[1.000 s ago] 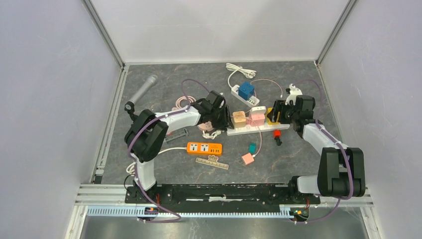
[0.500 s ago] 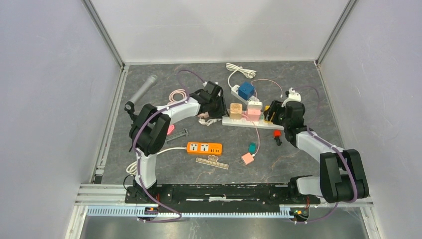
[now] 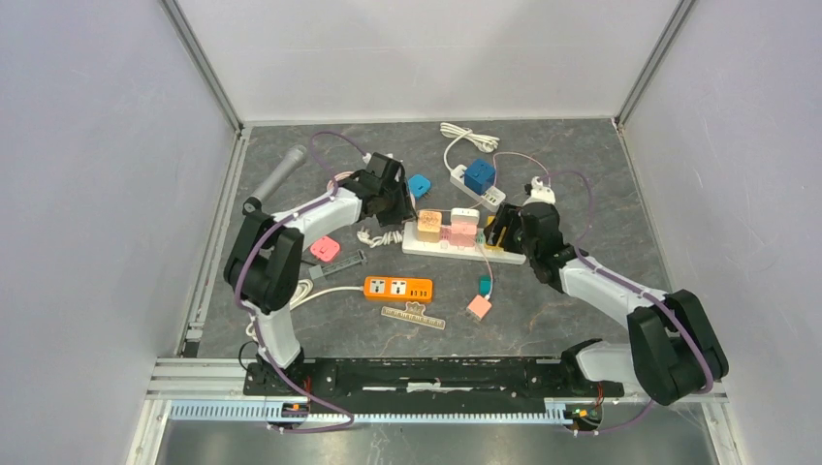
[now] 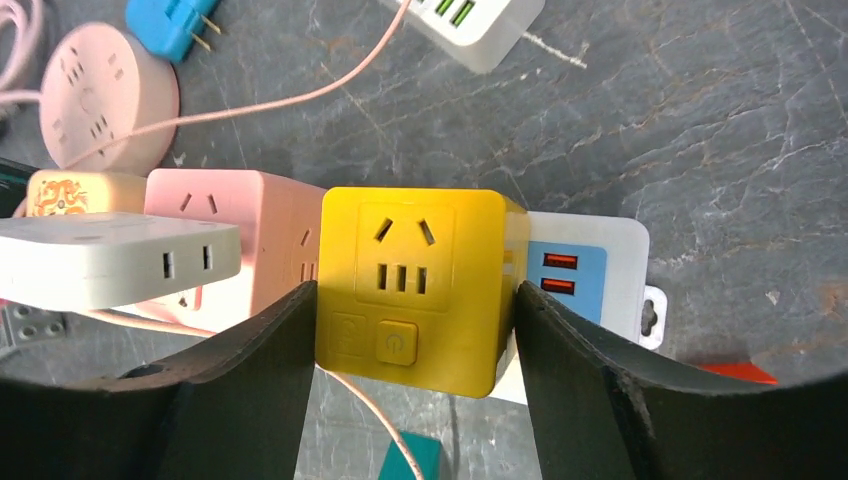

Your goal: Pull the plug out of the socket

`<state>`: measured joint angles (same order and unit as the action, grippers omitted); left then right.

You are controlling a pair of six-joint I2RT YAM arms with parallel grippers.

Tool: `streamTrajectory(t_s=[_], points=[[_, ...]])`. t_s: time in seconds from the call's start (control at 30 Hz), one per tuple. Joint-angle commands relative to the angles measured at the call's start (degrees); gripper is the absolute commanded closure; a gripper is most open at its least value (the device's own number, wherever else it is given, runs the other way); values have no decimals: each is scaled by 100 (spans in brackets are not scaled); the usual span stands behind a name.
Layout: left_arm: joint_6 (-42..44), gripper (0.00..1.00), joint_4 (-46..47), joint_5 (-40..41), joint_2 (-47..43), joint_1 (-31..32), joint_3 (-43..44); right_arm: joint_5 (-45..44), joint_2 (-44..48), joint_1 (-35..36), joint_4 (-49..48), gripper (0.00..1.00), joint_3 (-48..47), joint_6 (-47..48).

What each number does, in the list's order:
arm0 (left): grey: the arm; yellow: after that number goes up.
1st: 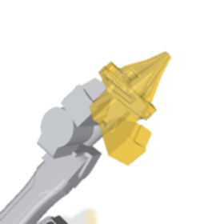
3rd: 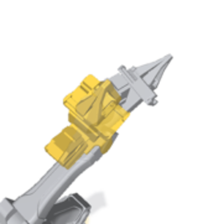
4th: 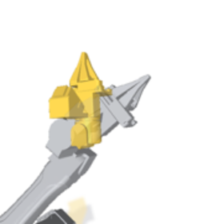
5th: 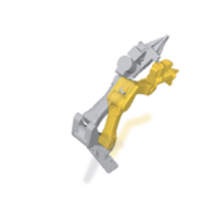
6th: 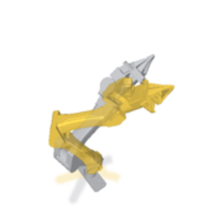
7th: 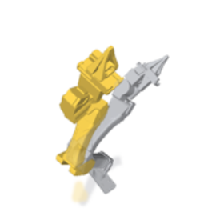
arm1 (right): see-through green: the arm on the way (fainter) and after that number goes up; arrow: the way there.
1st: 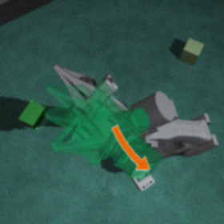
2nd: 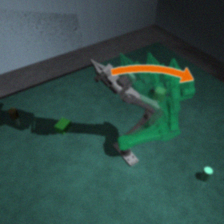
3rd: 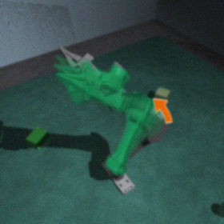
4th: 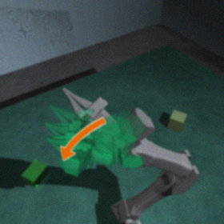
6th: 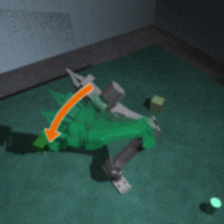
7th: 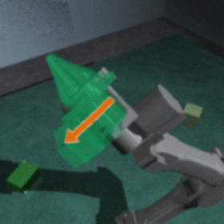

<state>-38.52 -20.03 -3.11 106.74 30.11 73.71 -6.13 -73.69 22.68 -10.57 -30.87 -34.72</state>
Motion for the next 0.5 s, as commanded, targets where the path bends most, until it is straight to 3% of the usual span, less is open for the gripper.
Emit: streamTrajectory(t_s=[0.0, 0.13, 0.47], points=[[122, 47, 217, -130, -734, 180, -14, 330, 133, 253, 1417, 23, -915, 605], [202, 46, -133, 166, -997, 171, -31, 178, -126, -4, 2000, 18, -1576, 2185], [310, 45, -457, 293, -1459, 171, -81, 2104, 14, -97, 2085, 20, -1959, 4619]])
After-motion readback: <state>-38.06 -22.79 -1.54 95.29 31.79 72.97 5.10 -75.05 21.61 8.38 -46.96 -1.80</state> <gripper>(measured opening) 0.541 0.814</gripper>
